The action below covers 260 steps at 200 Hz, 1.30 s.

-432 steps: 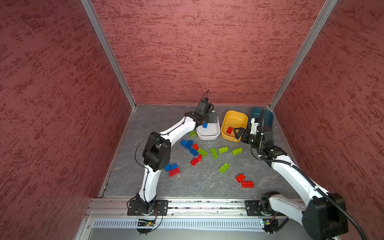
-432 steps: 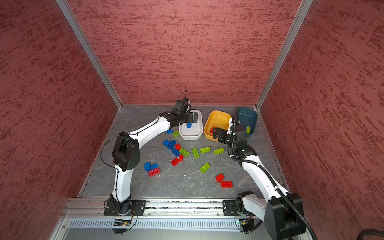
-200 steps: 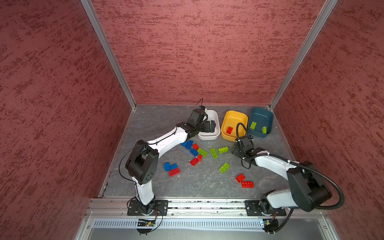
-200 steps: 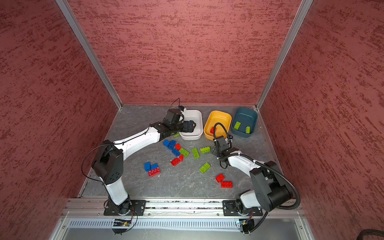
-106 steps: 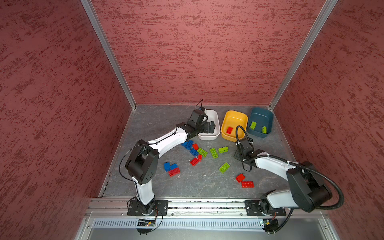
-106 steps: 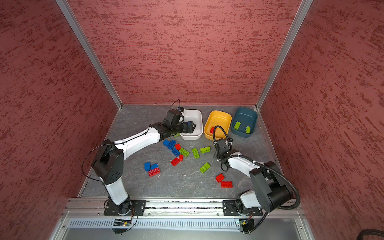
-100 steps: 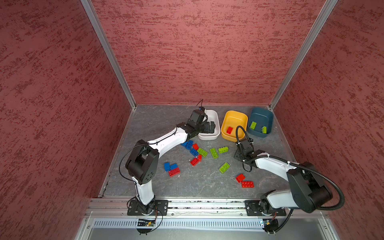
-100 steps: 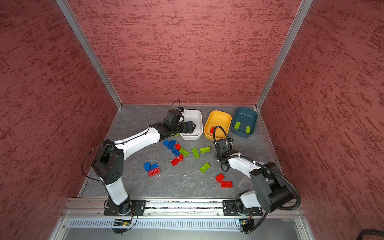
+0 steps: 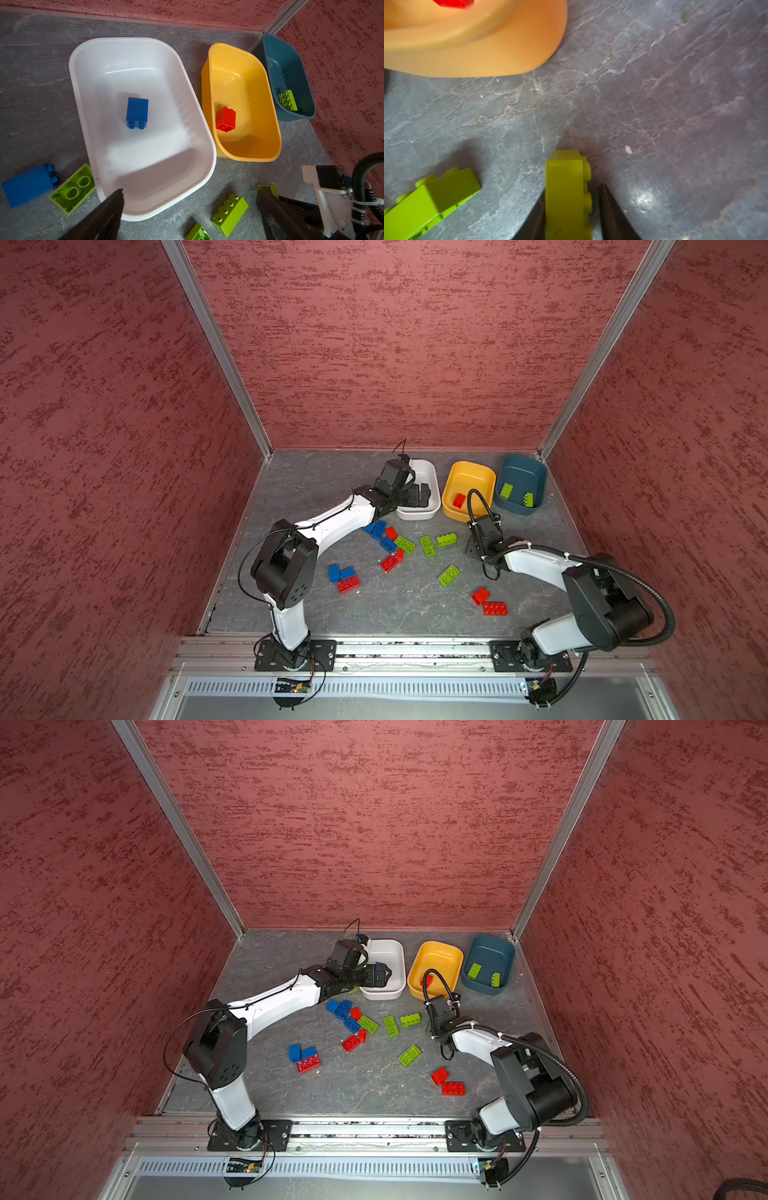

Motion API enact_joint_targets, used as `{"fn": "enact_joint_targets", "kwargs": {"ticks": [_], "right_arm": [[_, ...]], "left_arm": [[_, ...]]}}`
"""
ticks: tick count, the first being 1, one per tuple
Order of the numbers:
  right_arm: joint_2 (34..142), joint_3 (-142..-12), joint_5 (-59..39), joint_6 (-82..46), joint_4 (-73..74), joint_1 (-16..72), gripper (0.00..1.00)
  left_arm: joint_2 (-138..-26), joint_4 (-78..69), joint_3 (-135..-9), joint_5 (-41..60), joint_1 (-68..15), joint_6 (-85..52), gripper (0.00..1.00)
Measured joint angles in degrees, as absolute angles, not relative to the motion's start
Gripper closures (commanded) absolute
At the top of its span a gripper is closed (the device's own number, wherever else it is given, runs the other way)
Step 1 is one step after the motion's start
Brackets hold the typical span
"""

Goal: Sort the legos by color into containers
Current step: 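Carry the green brick into the teal tub and open the right gripper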

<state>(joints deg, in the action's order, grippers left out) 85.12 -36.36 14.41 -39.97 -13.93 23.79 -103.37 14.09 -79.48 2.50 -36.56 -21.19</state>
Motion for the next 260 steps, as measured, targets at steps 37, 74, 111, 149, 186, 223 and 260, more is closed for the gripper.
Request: {"fn": "enact_joint_targets", "kwargs": {"ticks": [37, 74, 111, 149, 186, 223, 260], "right_arm": [[83.0, -35.9, 13.43, -39.07, -14.66, 23.81, 0.83], [73.06, -34.85, 13.93, -37.63, -16.86, 23.42, 0.89], [61.84, -34.85, 14.52, -34.06, -17.56, 18.87, 0.9], [60.62, -37.1, 11.42, -29.04, -16.78, 8.49, 0.89], [69.95, -45.98, 7.55, -21.65, -15.53, 1.41, 0.89], [80.82, -53.52, 3.14, -16.47, -14.2, -4.16, 0.89], [92.38, -63.11, -0.03, -12.4, -15.38, -8.12, 0.88]], "left_arm": [[-103.37, 14.28, -79.48, 2.48, -36.58, -21.17, 0.01], [-103.37, 14.52, -79.48, 1.19, -37.87, -19.99, 0.01], [-103.28, 13.89, -79.31, 1.28, -40.1, -18.59, 0.01], [-100.95, 11.53, -75.68, 0.49, -40.82, -18.68, 0.01], [-97.86, 10.57, -72.66, -3.64, -40.36, -19.42, 0.01], [-95.5, 10.48, -70.63, -7.35, -39.55, -20.36, 0.01], [-94.59, 10.57, -69.19, -9.91, -39.13, -21.19, 0.01]]}}
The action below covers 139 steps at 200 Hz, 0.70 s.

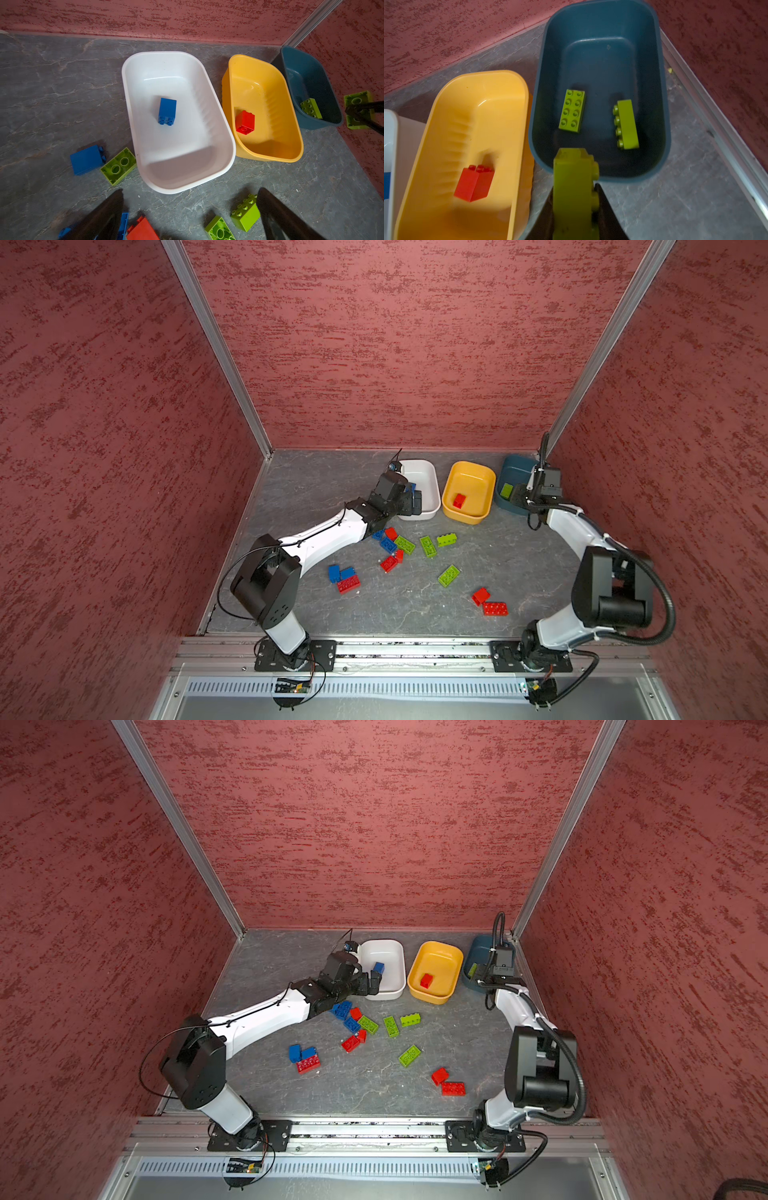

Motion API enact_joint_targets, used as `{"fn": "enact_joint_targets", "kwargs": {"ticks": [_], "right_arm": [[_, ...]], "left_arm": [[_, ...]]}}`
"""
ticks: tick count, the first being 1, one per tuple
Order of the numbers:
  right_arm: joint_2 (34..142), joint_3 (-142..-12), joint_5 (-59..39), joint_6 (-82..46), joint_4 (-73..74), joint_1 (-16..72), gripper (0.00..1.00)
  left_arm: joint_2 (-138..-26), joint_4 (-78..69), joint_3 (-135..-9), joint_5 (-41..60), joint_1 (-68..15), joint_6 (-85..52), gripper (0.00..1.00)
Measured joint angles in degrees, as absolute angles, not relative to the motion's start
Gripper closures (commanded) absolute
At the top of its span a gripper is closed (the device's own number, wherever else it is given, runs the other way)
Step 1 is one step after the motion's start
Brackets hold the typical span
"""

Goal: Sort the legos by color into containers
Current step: 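Carry the green brick into the teal tub and open the right gripper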

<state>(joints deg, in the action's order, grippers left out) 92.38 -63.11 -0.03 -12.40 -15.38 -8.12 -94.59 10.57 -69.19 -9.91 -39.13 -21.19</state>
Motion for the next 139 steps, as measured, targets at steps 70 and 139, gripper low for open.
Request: {"fn": "enact_joint_targets", "kwargs": {"ticks": [70, 139], "right_arm": [[112.62, -82.24, 3.31, -7.53, -19.7, -9.15, 0.79], [120.03, -92.53, 11.88, -5.37, -23.79, -9.1, 0.45]], "left_arm": [[-94.59, 11.38, -69.1, -12.21, -38.85, -22.26, 0.01], [-94.59, 14.74, -68.97, -14.06, -38.85, -22.9, 0.01]]}}
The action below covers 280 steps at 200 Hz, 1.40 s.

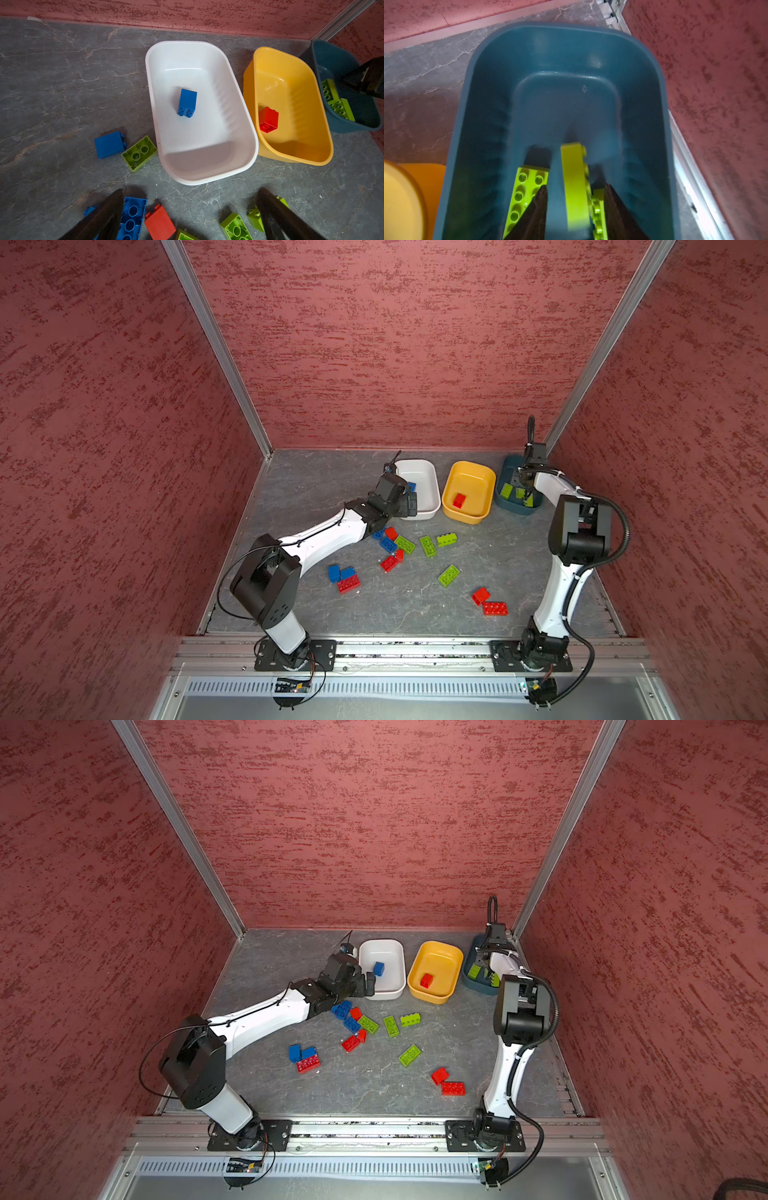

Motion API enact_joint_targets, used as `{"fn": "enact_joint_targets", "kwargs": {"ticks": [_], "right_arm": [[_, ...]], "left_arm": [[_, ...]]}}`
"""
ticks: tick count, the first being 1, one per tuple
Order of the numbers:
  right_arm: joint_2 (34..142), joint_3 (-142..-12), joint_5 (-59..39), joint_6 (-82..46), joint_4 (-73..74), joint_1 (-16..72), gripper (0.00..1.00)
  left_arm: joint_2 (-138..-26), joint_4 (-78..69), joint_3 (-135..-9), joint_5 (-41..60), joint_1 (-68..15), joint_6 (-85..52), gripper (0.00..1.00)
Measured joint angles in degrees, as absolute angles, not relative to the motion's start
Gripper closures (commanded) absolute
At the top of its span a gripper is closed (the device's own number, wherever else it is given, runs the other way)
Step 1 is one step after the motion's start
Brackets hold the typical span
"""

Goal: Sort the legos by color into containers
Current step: 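Carry the green brick into the teal tub and open the right gripper, then move the right gripper toward the red bricks nearer the robot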

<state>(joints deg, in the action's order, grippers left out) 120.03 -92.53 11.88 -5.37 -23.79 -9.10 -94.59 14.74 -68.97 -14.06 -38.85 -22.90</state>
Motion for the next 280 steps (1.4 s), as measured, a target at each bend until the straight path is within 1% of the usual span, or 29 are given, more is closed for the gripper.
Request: {"fn": "enact_joint_targets", "kwargs": {"ticks": [16, 33, 59, 82, 91, 93, 96, 100, 145, 186, 225, 255, 280], "right_arm": [[119.81, -92.4, 11.97, -5.39, -24.36, -9.04, 0.4], [118.65, -90.98, 11.99, -5.69, -25.04, -8.73, 0.32], [114.08, -86.67, 11.73, -6.15, -25.82, -8.32, 0.27], [107.63, -82.06, 10.81, -7.55, -25.93, -7.73, 0.23], [104.95, -80.14, 10.28, -8.1, -25.67, -7.38, 0.13], [104.18, -79.66, 10.09, -8.47, -25.61, -7.27, 0.1], [103.22, -78.89, 9.98, -8.69, -25.36, -7.14, 0.03], [102.04, -78.04, 9.61, -8.93, -25.3, -6.94, 0.01], [89.21, -66.7, 5.39, -14.5, -22.26, -2.63, 0.01], [78.72, -55.94, 3.2, -20.95, -22.04, 4.99, 0.01], [68.95, -47.81, 2.72, -28.75, -28.34, 13.45, 0.01], [62.17, -40.86, 2.76, -38.63, -35.48, 20.82, 0.01], [58.94, -38.85, 2.85, -46.54, -41.47, 26.55, 0.01]], "left_arm": [[-94.59, 15.55, -68.82, -14.52, -38.85, -23.35, 0.01], [-94.59, 16.29, -68.77, -14.72, -38.85, -23.66, 0.01], [-94.59, 17.43, -68.77, -14.04, -38.85, -23.77, 0.0], [-94.59, 18.02, -68.77, -12.49, -38.85, -23.75, 0.01], [-94.59, 18.35, -68.77, -12.03, -38.85, -23.75, 0.01], [-94.59, 18.44, -68.77, -11.92, -38.85, -23.75, 0.01], [-94.59, 18.57, -68.77, -11.84, -38.85, -23.75, 0.0], [-94.59, 18.74, -68.77, -11.73, -38.85, -23.77, 0.01], [-94.59, 21.98, -68.69, -9.76, -38.87, -25.45, 0.0], [-94.59, 24.16, -67.42, -7.9, -39.59, -26.74, 0.01], [-94.48, 25.47, -65.89, -7.09, -39.92, -28.67, 0.01], [-94.26, 25.98, -63.18, -4.49, -40.01, -30.85, 0.01], [-92.49, 25.8, -61.41, -2.2, -40.86, -31.44, 0.0]]}}
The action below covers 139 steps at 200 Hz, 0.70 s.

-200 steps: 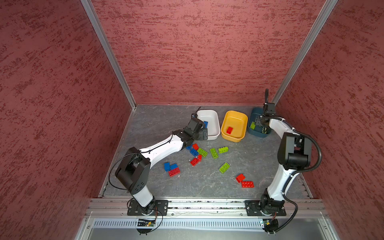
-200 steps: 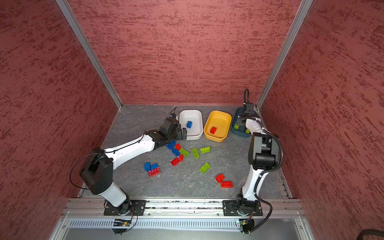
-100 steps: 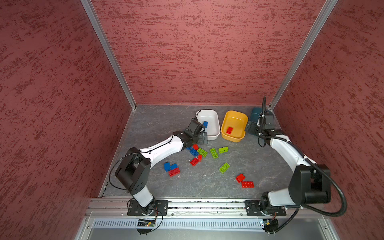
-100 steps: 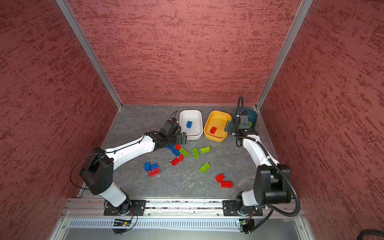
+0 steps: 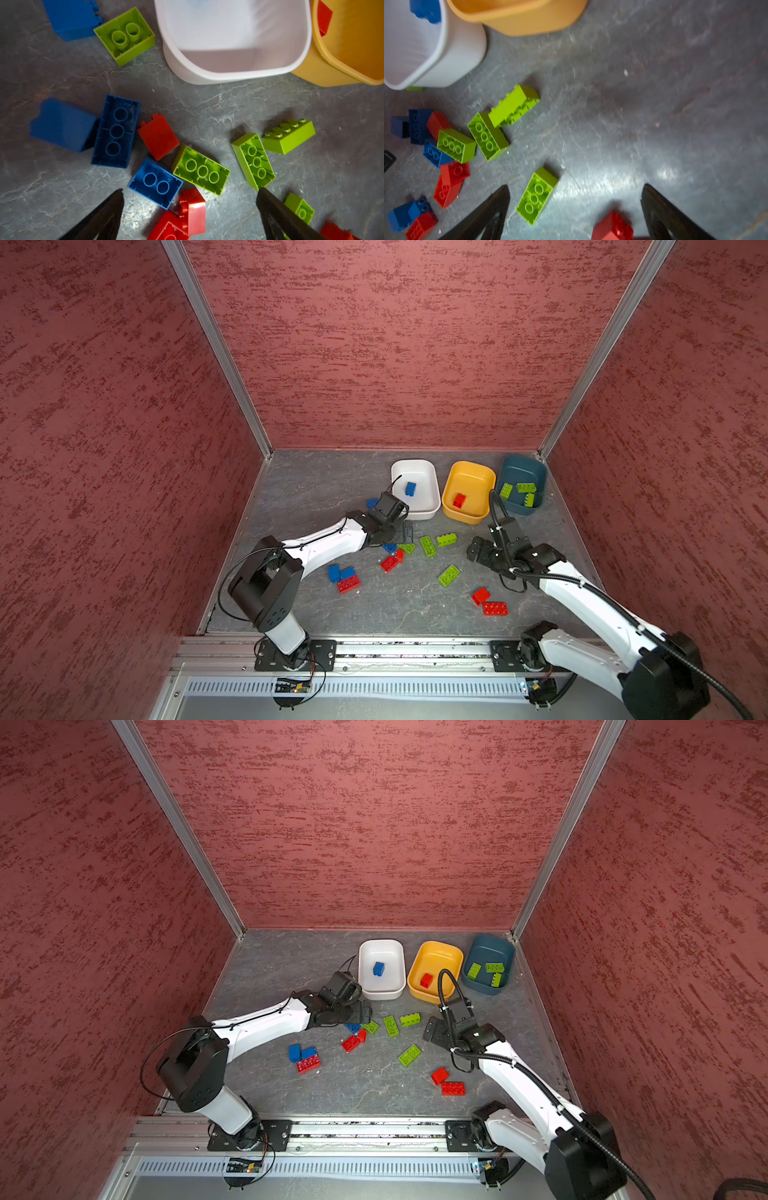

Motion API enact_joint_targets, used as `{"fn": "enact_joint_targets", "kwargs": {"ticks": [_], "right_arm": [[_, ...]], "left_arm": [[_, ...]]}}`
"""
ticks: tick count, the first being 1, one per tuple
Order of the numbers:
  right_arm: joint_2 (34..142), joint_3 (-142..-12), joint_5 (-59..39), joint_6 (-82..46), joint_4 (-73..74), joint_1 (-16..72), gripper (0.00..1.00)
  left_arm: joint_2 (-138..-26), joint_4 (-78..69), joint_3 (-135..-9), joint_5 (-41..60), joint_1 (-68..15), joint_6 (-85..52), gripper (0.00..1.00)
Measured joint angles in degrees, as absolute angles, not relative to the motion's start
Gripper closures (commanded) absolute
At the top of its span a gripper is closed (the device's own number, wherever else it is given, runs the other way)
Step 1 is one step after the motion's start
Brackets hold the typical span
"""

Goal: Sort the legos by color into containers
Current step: 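Move the right gripper toward the red bricks nearer the robot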

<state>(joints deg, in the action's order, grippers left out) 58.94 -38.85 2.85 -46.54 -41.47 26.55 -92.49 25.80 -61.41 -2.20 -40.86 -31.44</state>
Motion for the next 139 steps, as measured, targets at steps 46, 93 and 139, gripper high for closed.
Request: {"fn": "enact_joint_targets", "kwargs": {"ticks": [46, 93, 139], "right_arm": [[57.65, -38.85, 4.73, -57.06, -49.8, 35.9, 0.03], [61.67, -37.95, 4.1, -62.37, -48.42, 40.99, 0.11], [65.32, -37.95, 4.91, -64.86, -47.35, 42.96, 0.14]], "left_arm": [[-86.59, 20.86, -56.88, 3.22, -42.85, -28.08, 0.01], [-86.28, 17.72, -55.7, 5.54, -43.31, -26.13, 0.01], [-86.63, 16.75, -55.7, 5.74, -43.38, -25.63, 0.01]]}}
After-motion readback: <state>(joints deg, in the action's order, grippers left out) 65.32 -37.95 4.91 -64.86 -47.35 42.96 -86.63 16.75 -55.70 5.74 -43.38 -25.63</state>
